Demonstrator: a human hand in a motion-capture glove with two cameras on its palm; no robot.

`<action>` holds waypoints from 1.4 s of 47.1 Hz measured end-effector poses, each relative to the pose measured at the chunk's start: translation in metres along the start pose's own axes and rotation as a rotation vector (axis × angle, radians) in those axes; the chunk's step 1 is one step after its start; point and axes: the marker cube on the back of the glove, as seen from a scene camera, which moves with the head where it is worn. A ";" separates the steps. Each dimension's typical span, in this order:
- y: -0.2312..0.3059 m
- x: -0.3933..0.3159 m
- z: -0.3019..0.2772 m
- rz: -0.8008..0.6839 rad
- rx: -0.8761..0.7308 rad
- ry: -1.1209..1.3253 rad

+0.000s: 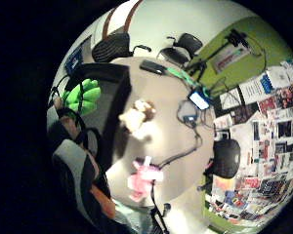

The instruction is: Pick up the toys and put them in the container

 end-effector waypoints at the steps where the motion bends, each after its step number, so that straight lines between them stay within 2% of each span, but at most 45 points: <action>1: -0.002 -0.012 0.000 -0.016 0.005 -0.019; 12: -0.018 -0.104 0.031 -0.166 0.021 -0.292; 19: -0.015 -0.132 0.066 -0.164 -0.248 -0.392; 26: -0.016 -0.124 0.070 -0.169 -0.256 -0.343; 33: -0.006 -0.095 0.041 -0.164 -0.187 -0.282; 39: 0.009 -0.028 -0.008 -0.087 -0.106 -0.221; 48: 0.063 0.045 -0.036 0.079 -0.173 -0.157; 53: 0.101 0.072 -0.018 0.128 -0.218 -0.152; 60: 0.145 0.094 0.034 0.075 -0.094 0.049; 66: 0.163 0.100 0.089 0.094 -0.159 0.019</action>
